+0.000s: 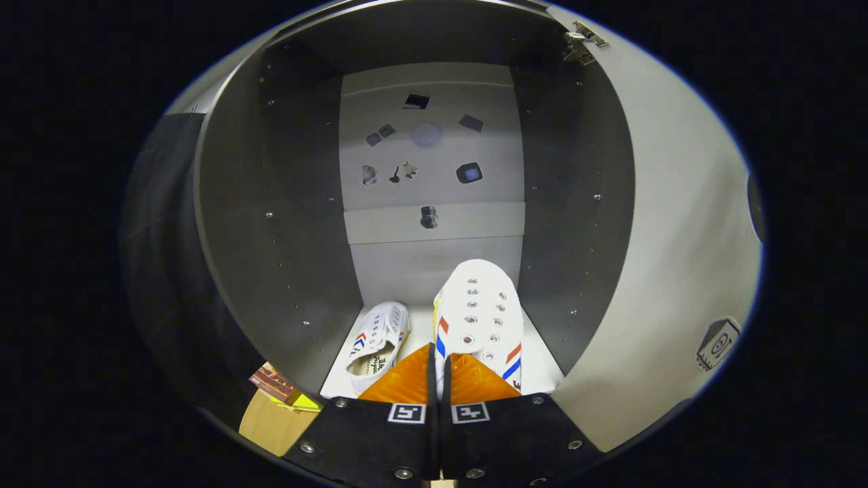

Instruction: Open the shoe cabinet door, grab the shoes and put them into the shoe cabinet, then close the shoe cabinet door.

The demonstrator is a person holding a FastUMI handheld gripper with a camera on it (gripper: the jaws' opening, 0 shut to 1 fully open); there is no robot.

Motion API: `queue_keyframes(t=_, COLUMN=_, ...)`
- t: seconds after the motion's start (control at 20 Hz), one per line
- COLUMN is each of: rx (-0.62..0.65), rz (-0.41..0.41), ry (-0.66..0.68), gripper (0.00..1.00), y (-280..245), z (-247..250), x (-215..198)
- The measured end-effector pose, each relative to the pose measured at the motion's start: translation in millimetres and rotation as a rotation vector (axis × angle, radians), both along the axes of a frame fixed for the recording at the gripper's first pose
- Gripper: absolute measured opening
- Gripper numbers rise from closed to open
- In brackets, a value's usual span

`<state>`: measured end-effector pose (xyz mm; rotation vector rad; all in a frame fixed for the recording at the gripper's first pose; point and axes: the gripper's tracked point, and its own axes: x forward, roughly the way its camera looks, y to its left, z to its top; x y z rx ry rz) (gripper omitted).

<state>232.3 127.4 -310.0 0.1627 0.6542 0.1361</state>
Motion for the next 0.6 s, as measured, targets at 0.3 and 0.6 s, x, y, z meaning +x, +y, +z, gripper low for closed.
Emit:
queue_keyframes(t=0.3, rx=0.001, rz=0.022, ry=0.061, gripper=0.00, y=10, z=-42, x=33)
queue_keyframes(t=0.6, rx=-0.028, rz=0.027, ry=0.073, gripper=0.00, y=13, z=-76, x=59)
